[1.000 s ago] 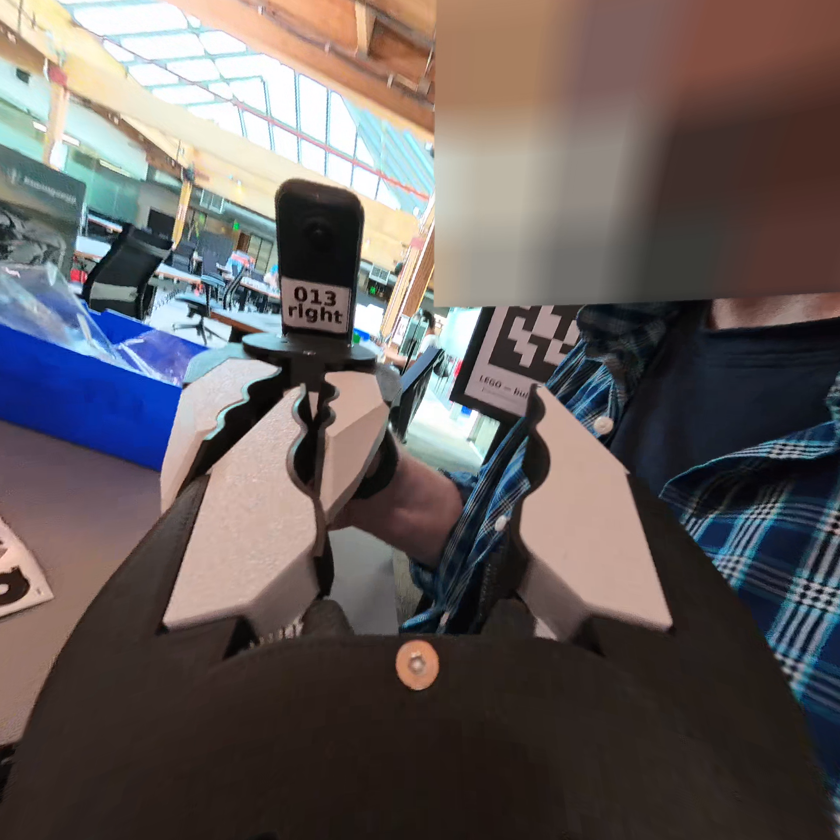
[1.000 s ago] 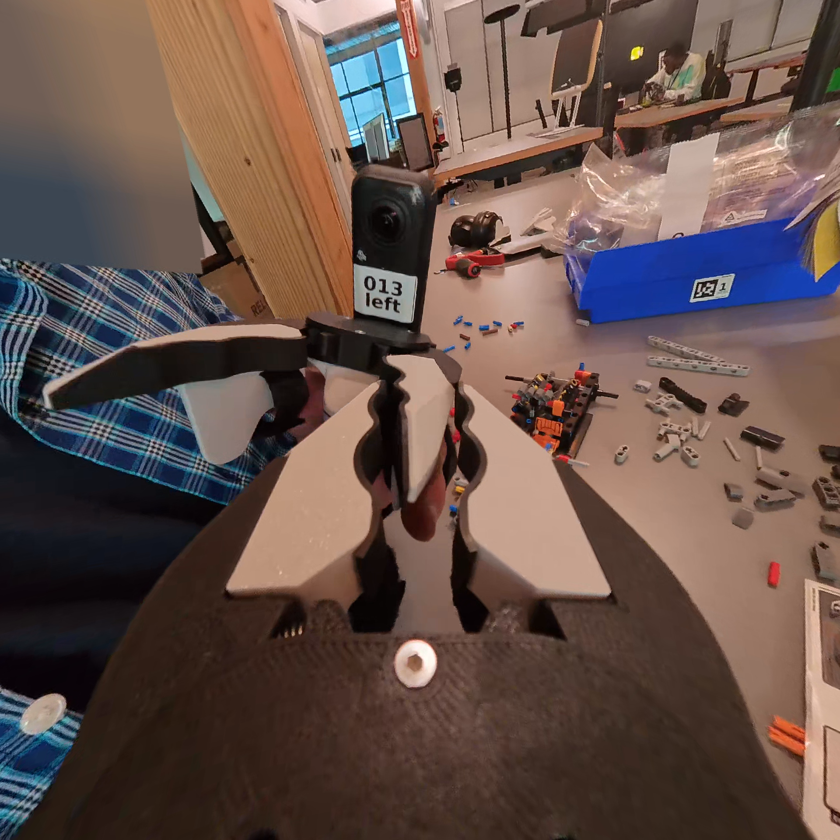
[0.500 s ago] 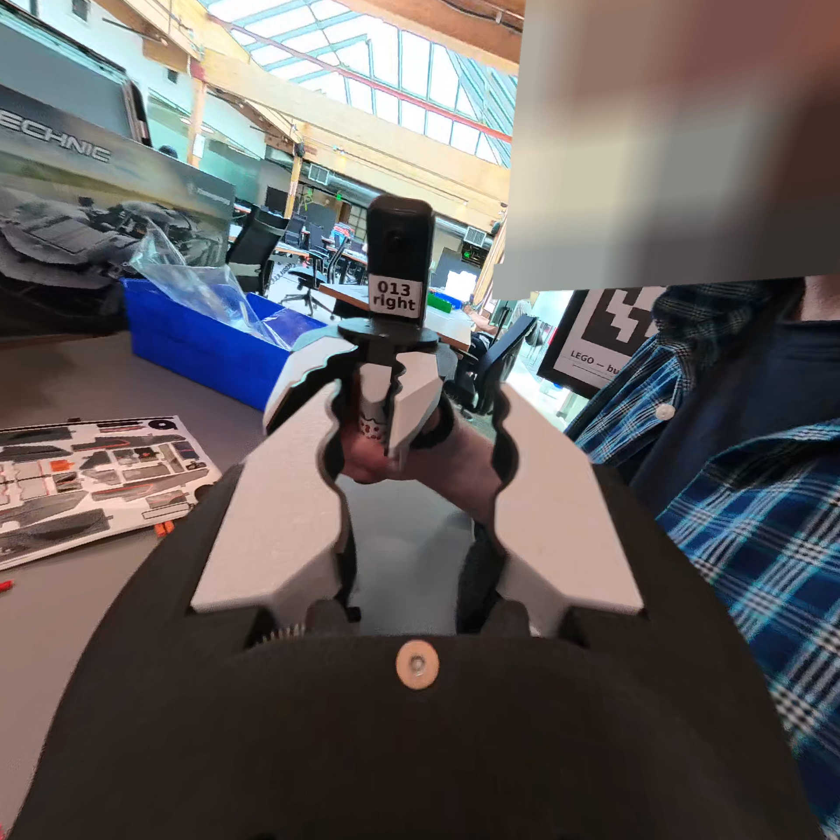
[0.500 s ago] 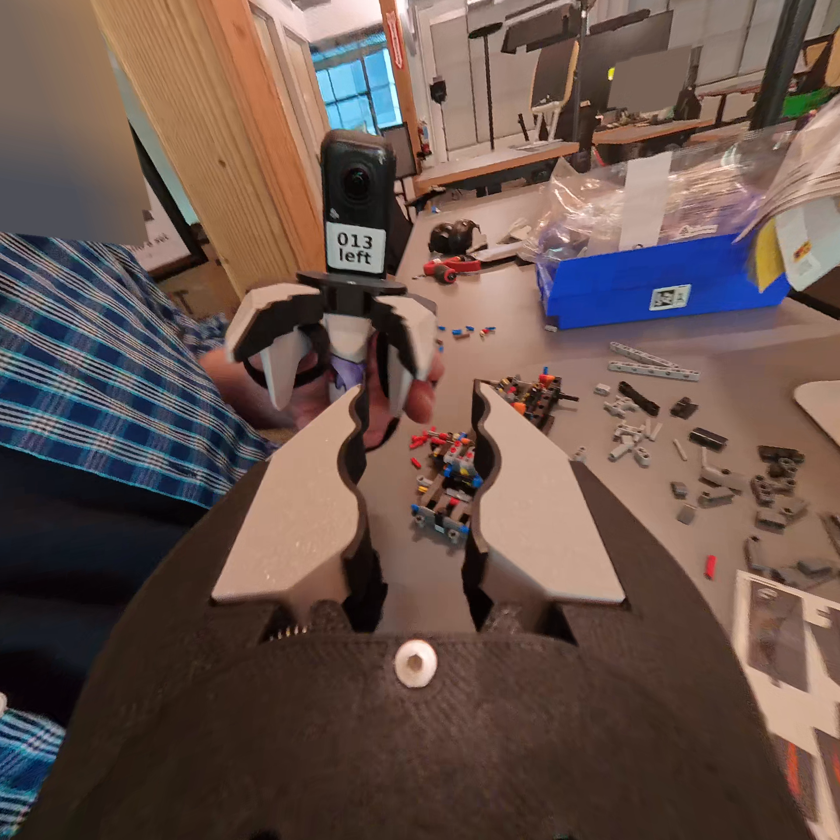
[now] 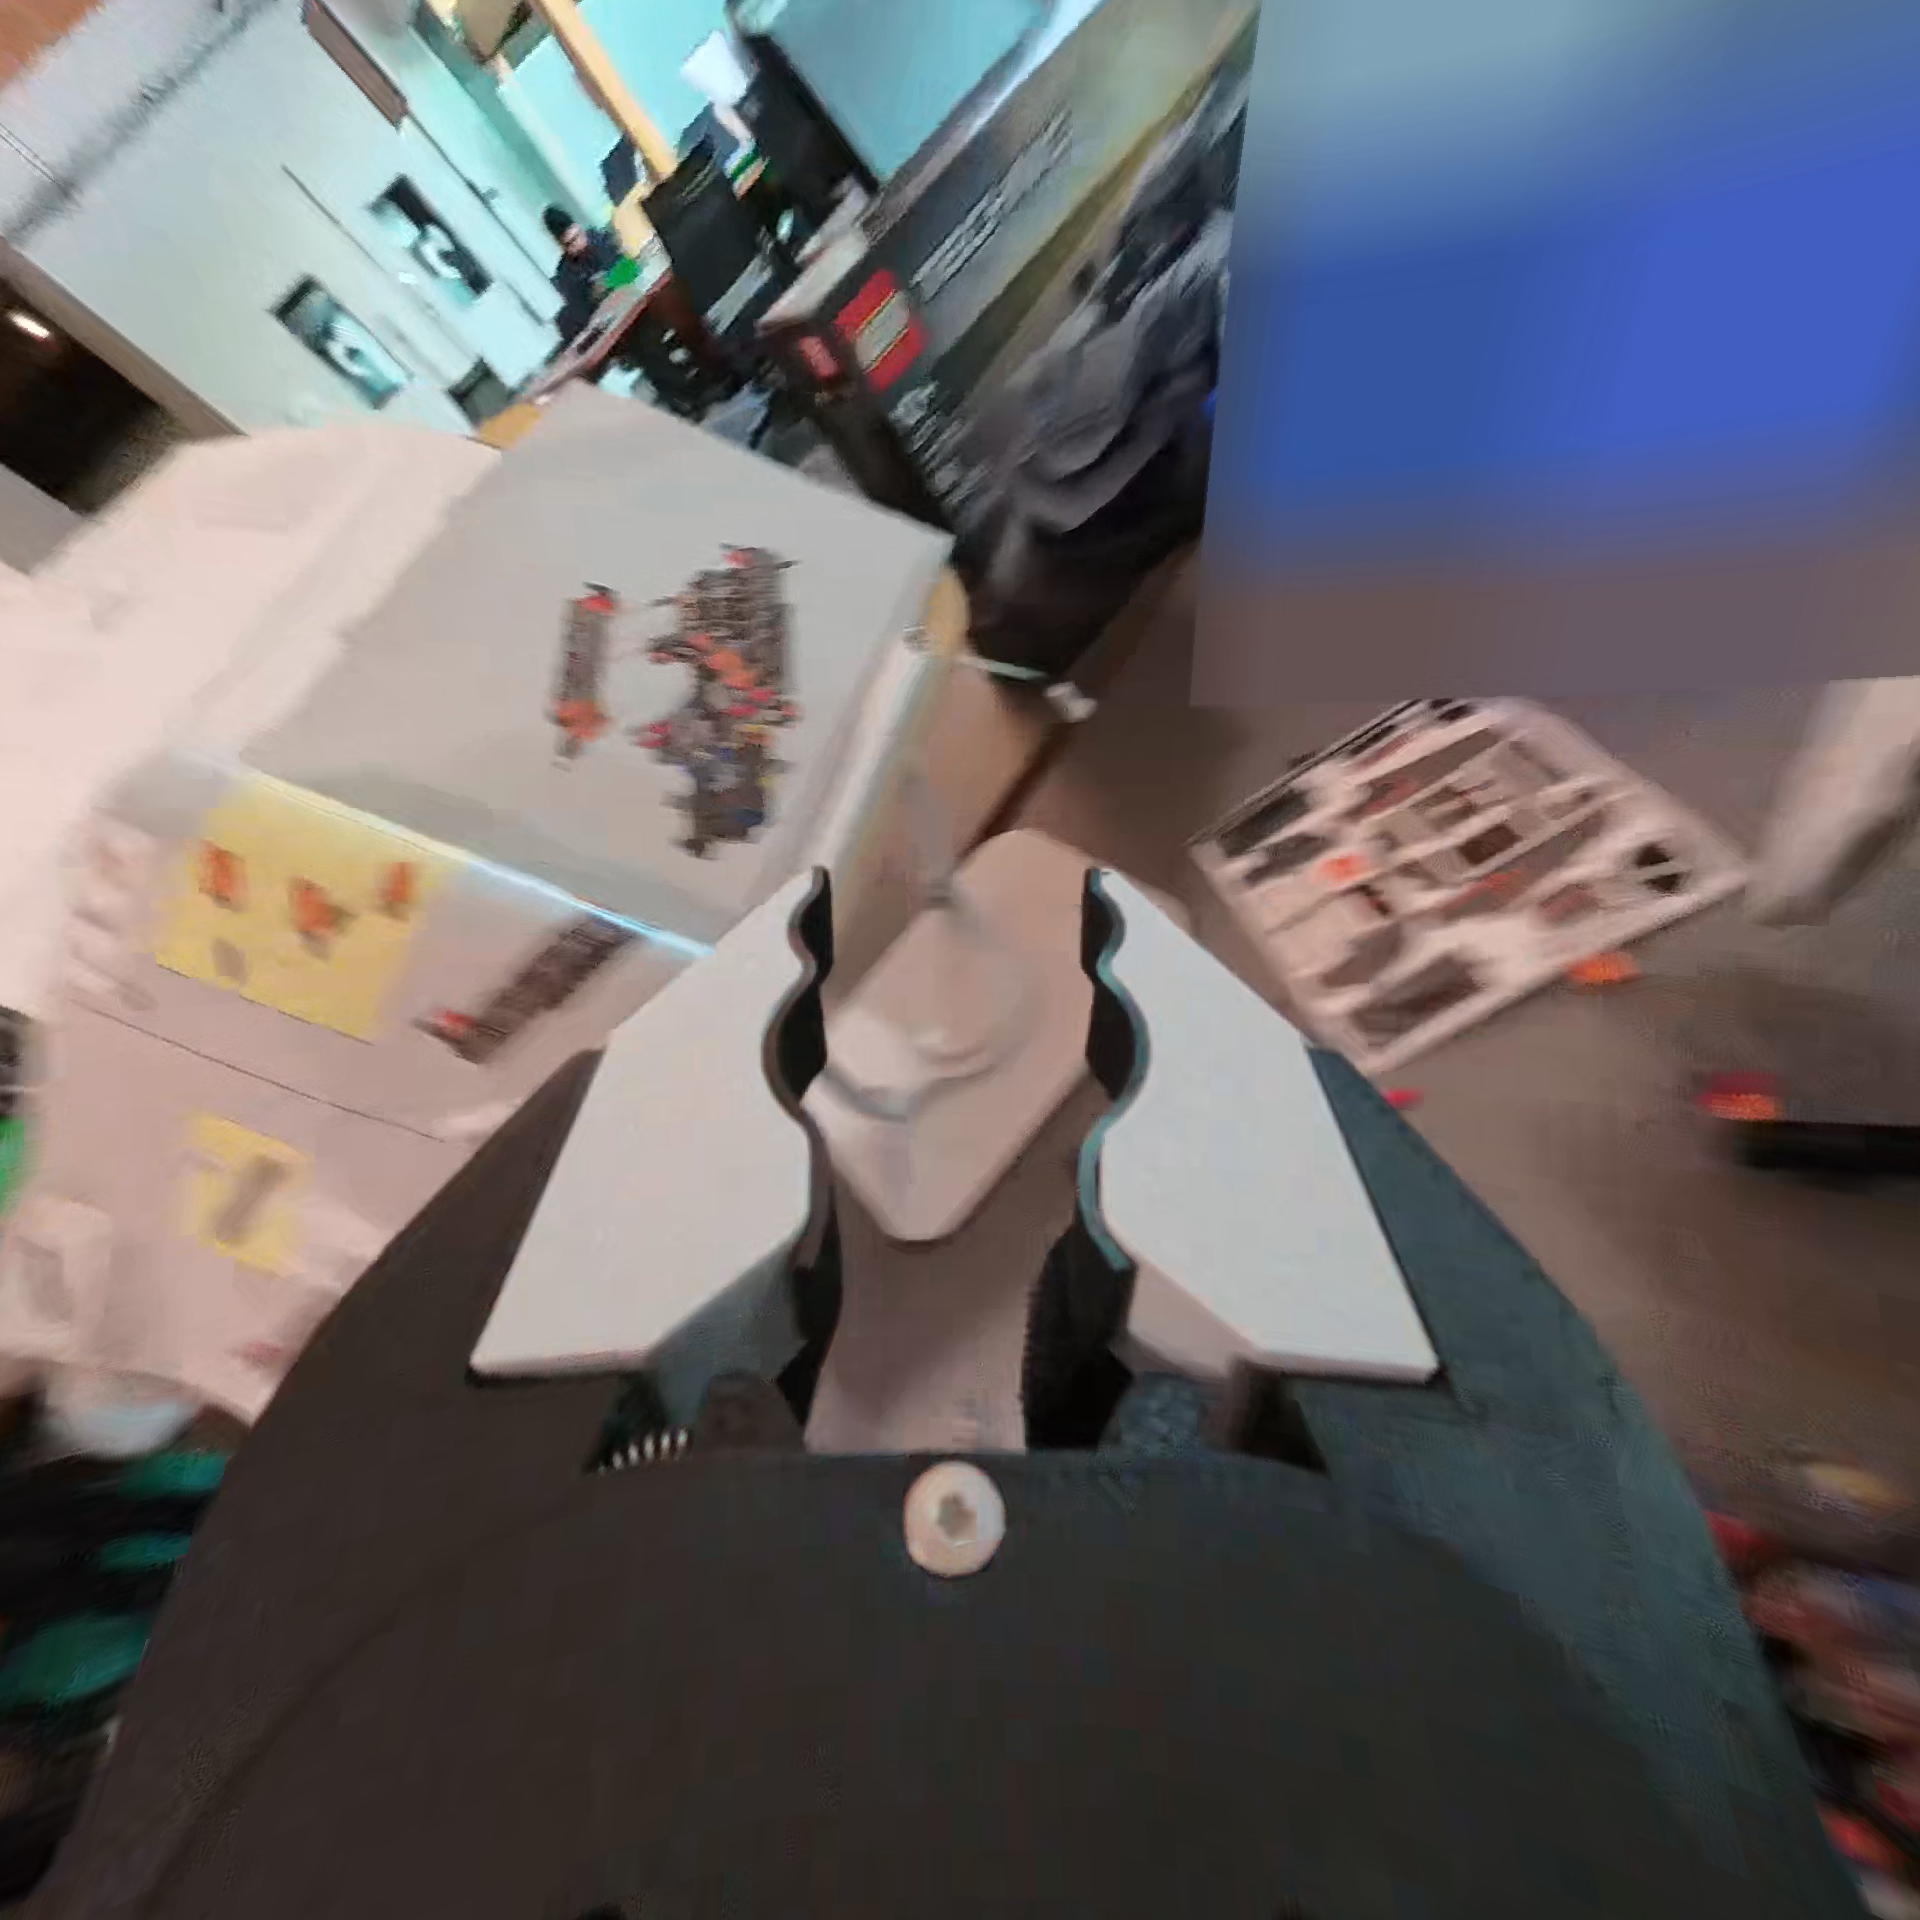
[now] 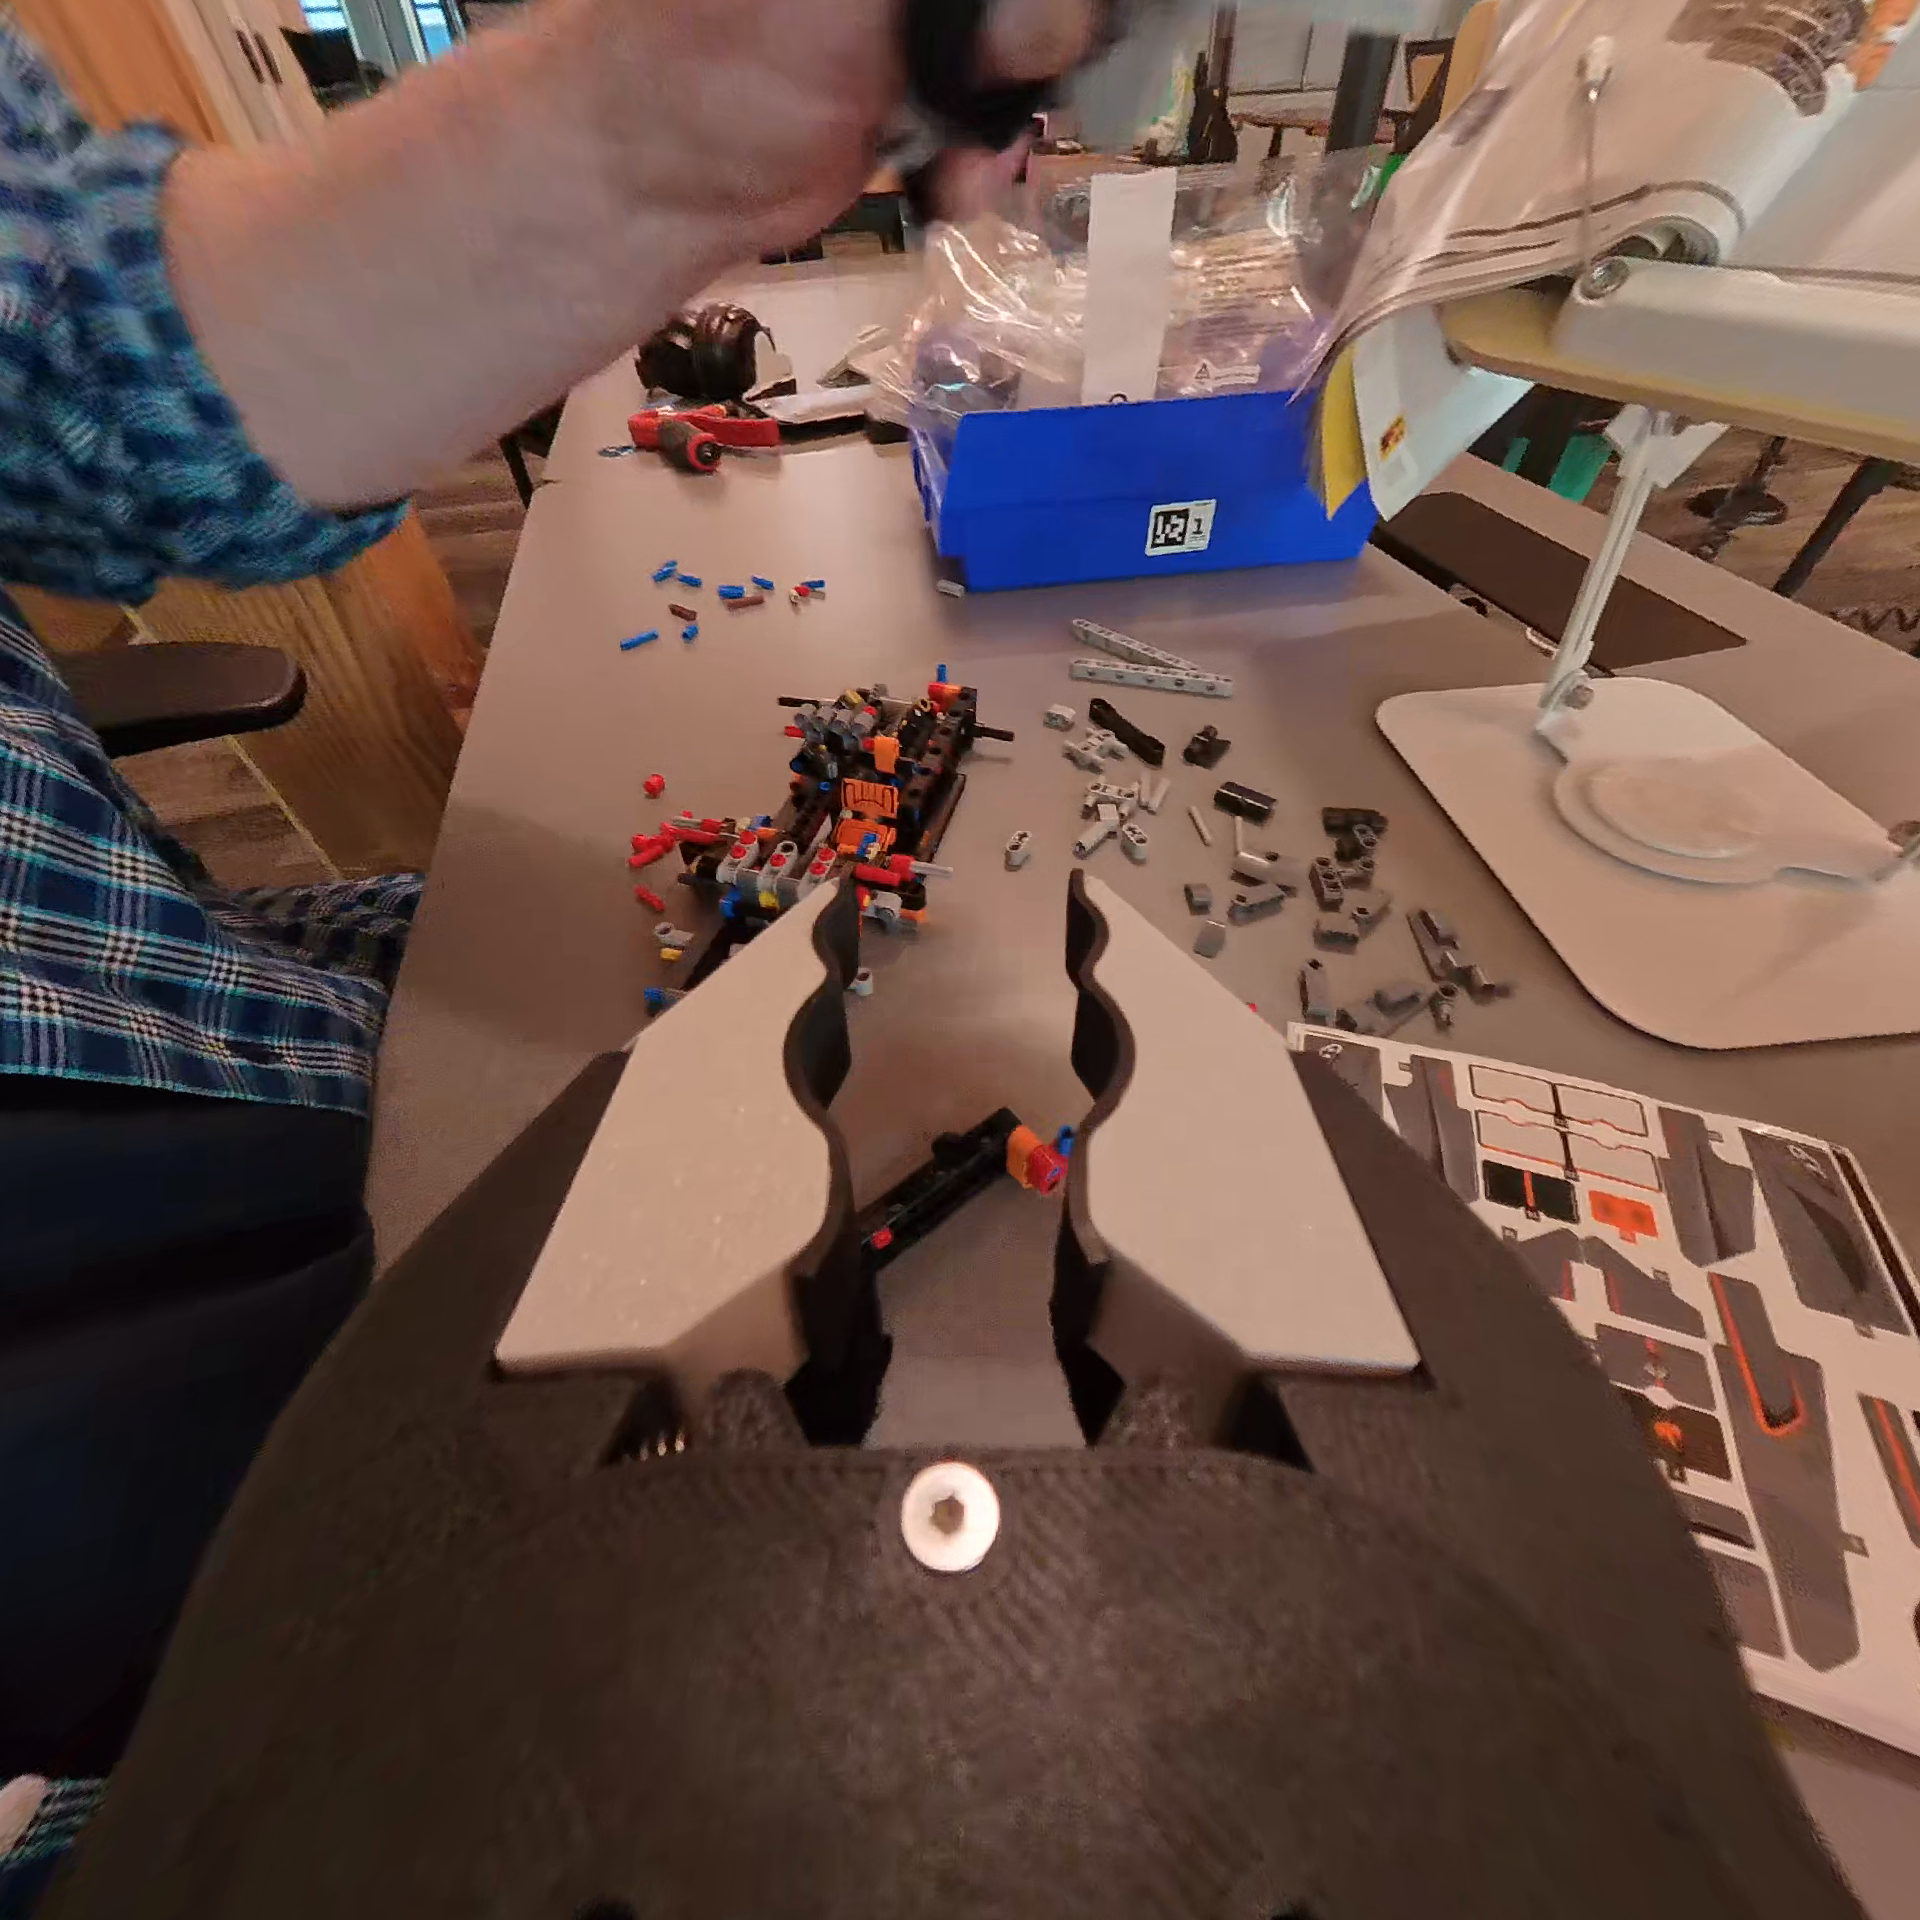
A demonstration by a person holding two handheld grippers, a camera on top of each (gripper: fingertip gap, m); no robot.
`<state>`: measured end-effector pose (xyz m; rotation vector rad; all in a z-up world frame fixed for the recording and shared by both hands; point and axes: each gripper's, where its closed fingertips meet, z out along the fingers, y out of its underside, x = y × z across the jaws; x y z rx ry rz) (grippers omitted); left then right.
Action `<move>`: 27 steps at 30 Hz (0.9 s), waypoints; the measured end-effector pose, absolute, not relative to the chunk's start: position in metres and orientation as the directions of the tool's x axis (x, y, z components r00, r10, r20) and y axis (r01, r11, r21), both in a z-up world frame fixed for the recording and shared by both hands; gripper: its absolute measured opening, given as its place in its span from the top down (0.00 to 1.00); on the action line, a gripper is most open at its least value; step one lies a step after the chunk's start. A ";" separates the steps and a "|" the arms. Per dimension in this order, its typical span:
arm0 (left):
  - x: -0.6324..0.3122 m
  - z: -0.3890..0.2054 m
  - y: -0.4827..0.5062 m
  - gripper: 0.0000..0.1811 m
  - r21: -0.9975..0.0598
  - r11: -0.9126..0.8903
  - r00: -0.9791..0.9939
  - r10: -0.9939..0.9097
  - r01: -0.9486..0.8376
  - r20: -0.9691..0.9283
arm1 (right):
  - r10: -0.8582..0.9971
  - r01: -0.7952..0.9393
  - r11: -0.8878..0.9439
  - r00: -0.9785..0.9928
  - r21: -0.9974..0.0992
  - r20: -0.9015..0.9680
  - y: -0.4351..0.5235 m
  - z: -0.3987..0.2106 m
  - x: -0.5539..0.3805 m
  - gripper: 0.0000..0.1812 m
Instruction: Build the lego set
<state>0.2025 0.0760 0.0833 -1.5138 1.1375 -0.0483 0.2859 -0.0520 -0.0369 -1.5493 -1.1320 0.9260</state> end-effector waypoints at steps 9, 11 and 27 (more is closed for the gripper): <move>0.152 0.075 0.250 0.84 -0.479 0.032 0.418 -0.439 -0.877 -0.795 | 0.954 0.210 -0.126 0.294 -0.970 -0.060 -0.047 -0.041 0.289 0.79; 0.152 0.076 0.252 0.84 -0.513 0.064 0.441 -0.427 -0.856 -0.789 | 0.952 0.205 -0.136 0.296 -0.969 -0.071 -0.046 -0.042 0.290 0.79; 0.135 0.068 0.246 1.00 -0.671 0.093 0.577 -0.432 -0.736 -0.693 | 0.942 0.201 -0.172 0.320 -0.964 -0.101 -0.037 -0.047 0.297 0.79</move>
